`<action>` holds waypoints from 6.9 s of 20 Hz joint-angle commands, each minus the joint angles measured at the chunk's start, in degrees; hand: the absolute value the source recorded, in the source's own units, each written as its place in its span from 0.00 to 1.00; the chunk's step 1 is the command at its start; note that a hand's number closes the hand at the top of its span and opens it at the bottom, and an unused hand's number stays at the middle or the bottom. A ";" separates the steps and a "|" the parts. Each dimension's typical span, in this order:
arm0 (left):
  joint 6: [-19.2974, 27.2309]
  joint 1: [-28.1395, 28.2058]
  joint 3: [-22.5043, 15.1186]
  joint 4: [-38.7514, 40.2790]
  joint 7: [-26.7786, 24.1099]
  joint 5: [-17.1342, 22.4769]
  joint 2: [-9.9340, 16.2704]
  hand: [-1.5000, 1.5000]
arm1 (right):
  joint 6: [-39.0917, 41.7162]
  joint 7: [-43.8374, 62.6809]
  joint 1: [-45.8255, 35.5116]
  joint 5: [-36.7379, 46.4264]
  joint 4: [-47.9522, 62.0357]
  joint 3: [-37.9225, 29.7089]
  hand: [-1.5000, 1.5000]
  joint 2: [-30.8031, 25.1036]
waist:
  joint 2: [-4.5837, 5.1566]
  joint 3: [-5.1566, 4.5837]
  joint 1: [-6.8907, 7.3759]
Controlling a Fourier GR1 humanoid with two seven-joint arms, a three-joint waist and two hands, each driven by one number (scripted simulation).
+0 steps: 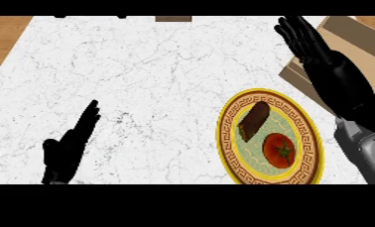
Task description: Pick the tomato from the plate and place it in the cardboard box
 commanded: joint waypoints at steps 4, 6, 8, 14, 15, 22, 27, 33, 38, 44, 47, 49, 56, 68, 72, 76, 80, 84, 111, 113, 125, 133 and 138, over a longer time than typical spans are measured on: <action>-2.81 -8.95 3.09 -5.03 -2.93 -4.18 6.19 0.50 | 14.64 -5.99 -0.22 -12.55 -3.89 -9.90 0.00 -6.54 | -1.08 -0.56 -3.30; -3.62 -11.19 2.62 -7.47 -6.26 -6.89 8.02 0.50 | 20.14 -8.55 -1.19 -18.11 -3.25 -15.00 0.00 -9.63 | -1.31 -0.40 -4.13; -6.07 -13.86 2.67 -8.01 -3.29 -5.06 8.39 0.50 | 23.11 -13.52 1.24 -5.25 3.01 -16.90 0.00 -18.80 | -0.47 -0.46 -3.47; -9.33 -15.29 1.29 -3.21 -7.83 -6.36 6.29 0.50 | 29.13 -42.54 7.85 11.03 12.12 -17.76 0.00 -17.29 | 0.01 -0.51 -1.47; -8.70 -17.48 0.87 -3.84 -4.80 -6.21 5.21 0.50 | 28.76 -43.95 5.29 12.39 13.22 -18.01 0.00 -18.56 | 0.03 -0.50 -1.01; -9.27 -17.16 2.43 -4.10 -4.80 -6.33 5.13 0.50 | 18.96 -50.36 11.07 27.16 6.74 -13.49 0.00 -23.69 | -0.61 -0.66 -1.25; -10.71 -15.91 3.66 -3.24 -5.59 -6.14 6.36 0.50 | 14.72 -41.69 13.06 37.07 -5.68 -9.47 0.00 -30.00 | -1.05 -0.80 -1.89; -11.04 -16.12 4.96 -4.14 -3.74 -6.90 6.03 0.50 | 10.33 -32.42 20.91 46.26 -19.24 -10.24 0.00 -31.22 | -1.08 -0.79 -2.35; -10.46 -16.89 4.64 -5.09 -1.57 -8.54 3.71 0.50 | 10.43 -27.61 31.68 53.74 -27.65 -12.14 0.00 -31.34 | -1.06 -0.73 -2.75; -12.04 -12.82 4.30 -5.35 -5.03 -11.24 1.61 0.50 | 13.49 -18.96 36.70 62.66 -33.95 -7.08 0.00 -24.06 | -0.83 -0.75 -1.47; -14.54 -15.59 7.24 -3.63 -4.72 -11.25 1.94 0.50 | 14.84 -21.33 37.95 66.59 -32.94 -6.65 0.00 -22.35 | -0.74 -0.74 -1.42; -15.19 -16.28 8.07 -5.24 -1.73 -11.24 1.48 0.50 | 13.07 -24.04 37.85 68.97 -29.12 -7.08 0.00 -20.03 | -0.73 -0.72 -1.28; -17.74 -16.51 10.92 -1.77 -5.05 -12.81 -0.67 0.50 | 11.90 -21.50 37.07 76.83 -29.26 -4.65 0.00 -12.28 | -0.71 -0.73 -1.39; -20.87 -17.51 14.46 -4.15 -0.70 -14.97 -3.17 0.50 | 10.77 -20.28 30.19 90.46 -18.87 0.79 0.00 -2.18 | -0.67 -0.72 -1.07; -23.04 -11.79 14.63 -6.72 -5.01 -16.17 -3.45 0.50 | 12.23 -22.86 29.42 90.53 -16.90 -0.36 0.00 -1.25 | -0.70 -0.73 -0.90; -21.75 -19.50 15.03 2.53 -5.80 -19.89 -6.28 0.50 | 12.57 -25.80 25.78 90.23 -12.91 -0.94 0.00 0.49 | -0.56 -0.74 -1.22; -23.23 -14.07 16.05 -4.24 -4.38 -19.62 -6.99 0.50 | 11.43 -23.59 29.03 96.27 -13.48 1.97 0.00 3.85 | -0.70 -0.73 -1.15; -23.01 -19.01 17.01 1.61 -5.69 -20.49 -7.97 0.50 | 5.67 -23.83 26.72 99.16 -5.47 1.06 0.00 5.46 | -0.54 -0.73 -1.27; -26.31 -16.99 19.28 -4.56 -1.55 -22.61 -10.50 0.50 | 7.17 -24.86 18.18 96.51 3.16 -2.83 1.00 19.57 | -0.57 -0.79 -0.56; -26.06 -16.57 18.94 -2.53 -4.29 -23.37 -10.74 0.50 | 11.09 -19.44 17.67 93.83 7.11 -8.12 1.00 21.84 | -0.12 -0.85 -0.83; -27.23 -16.74 20.14 -3.36 -2.92 -22.96 -10.76 0.50 | 29.83 -1.39 2.05 90.87 -13.08 -14.03 1.00 28.05 | -0.86 -0.78 -1.56; -25.86 -18.20 19.97 -1.52 -3.50 -24.16 -11.82 0.50 | 25.93 17.42 -9.13 83.83 -11.44 -30.94 1.00 31.54 | -0.50 -0.78 -1.47; -26.59 -16.09 19.22 -7.83 0.34 -23.61 -11.89 0.50 | 24.08 20.05 -16.96 82.02 -2.94 -41.63 1.00 24.14 | -0.60 -0.72 -0.52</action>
